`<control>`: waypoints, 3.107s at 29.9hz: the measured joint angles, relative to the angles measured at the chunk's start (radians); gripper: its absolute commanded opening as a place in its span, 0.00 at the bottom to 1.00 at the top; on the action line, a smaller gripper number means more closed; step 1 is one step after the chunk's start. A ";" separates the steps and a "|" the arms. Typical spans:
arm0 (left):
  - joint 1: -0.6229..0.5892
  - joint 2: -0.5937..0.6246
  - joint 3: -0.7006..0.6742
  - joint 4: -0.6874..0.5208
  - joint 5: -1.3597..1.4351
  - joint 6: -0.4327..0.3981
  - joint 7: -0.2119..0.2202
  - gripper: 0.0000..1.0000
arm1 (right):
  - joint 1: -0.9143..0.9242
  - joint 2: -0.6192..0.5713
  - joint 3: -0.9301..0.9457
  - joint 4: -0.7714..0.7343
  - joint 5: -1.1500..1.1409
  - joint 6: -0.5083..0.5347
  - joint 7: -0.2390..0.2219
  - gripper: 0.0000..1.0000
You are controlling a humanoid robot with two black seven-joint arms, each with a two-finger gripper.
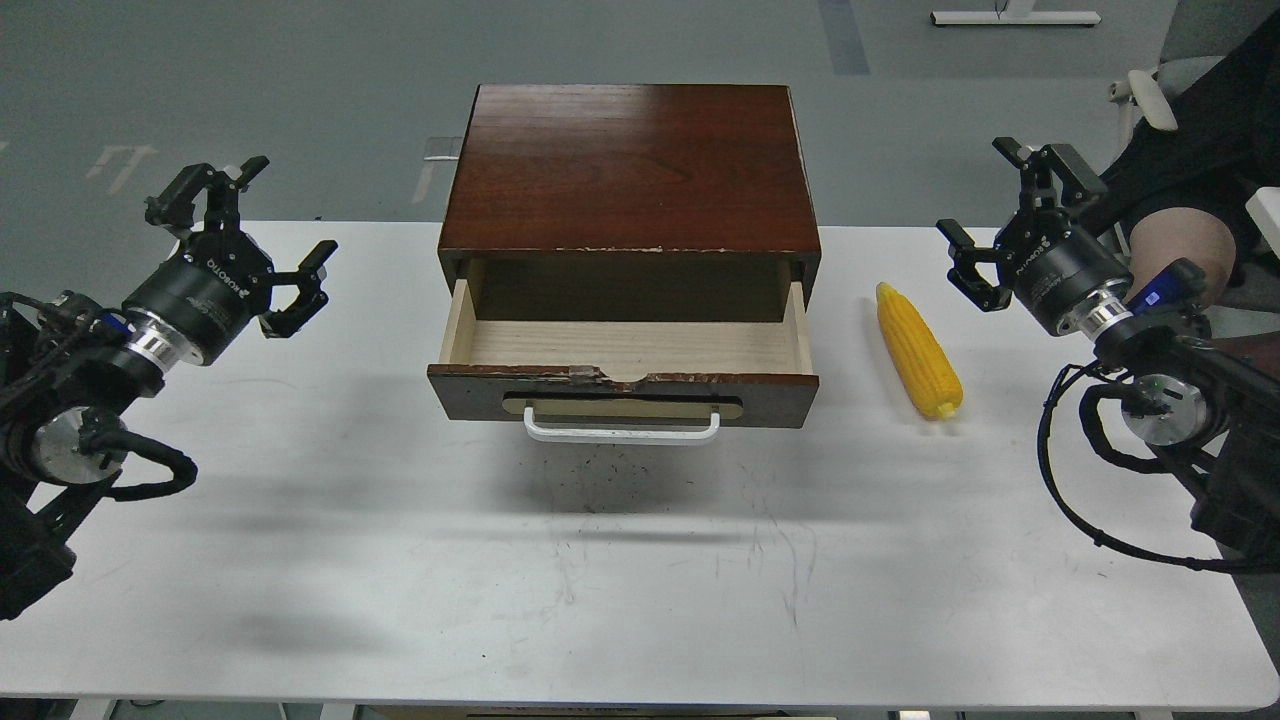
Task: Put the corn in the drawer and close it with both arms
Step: 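Move the right gripper toward the yellow corn cob beside the drawer, then close the right gripper on the corn cob and lift it, then carry the corn cob over the open drawer and lower it inside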
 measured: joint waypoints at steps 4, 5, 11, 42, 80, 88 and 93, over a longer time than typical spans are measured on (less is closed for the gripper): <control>0.011 0.001 0.000 -0.005 0.001 0.000 0.002 0.99 | -0.002 0.007 -0.005 0.001 0.000 0.000 0.000 1.00; 0.012 0.000 0.000 -0.005 0.002 0.000 0.003 0.99 | -0.002 0.007 -0.008 0.002 0.000 0.000 0.000 1.00; 0.006 0.002 0.005 0.001 0.004 0.000 0.006 0.99 | 0.014 -0.008 -0.021 0.016 -0.019 0.000 0.000 1.00; -0.059 0.014 0.017 -0.014 0.061 0.000 -0.054 0.99 | 0.268 0.085 -0.691 -0.164 -1.012 -0.340 0.000 1.00; -0.052 0.033 0.017 -0.018 0.082 0.000 -0.054 0.99 | 0.230 0.160 -0.886 -0.253 -1.007 -0.328 0.000 0.00; -0.052 0.058 0.017 -0.018 0.082 0.000 -0.054 0.99 | 0.366 0.041 -0.837 -0.099 -1.003 -0.329 0.000 0.00; -0.052 0.064 0.016 -0.017 0.081 0.000 -0.054 0.99 | 0.539 -0.057 -0.793 0.042 -1.003 -0.329 0.000 0.00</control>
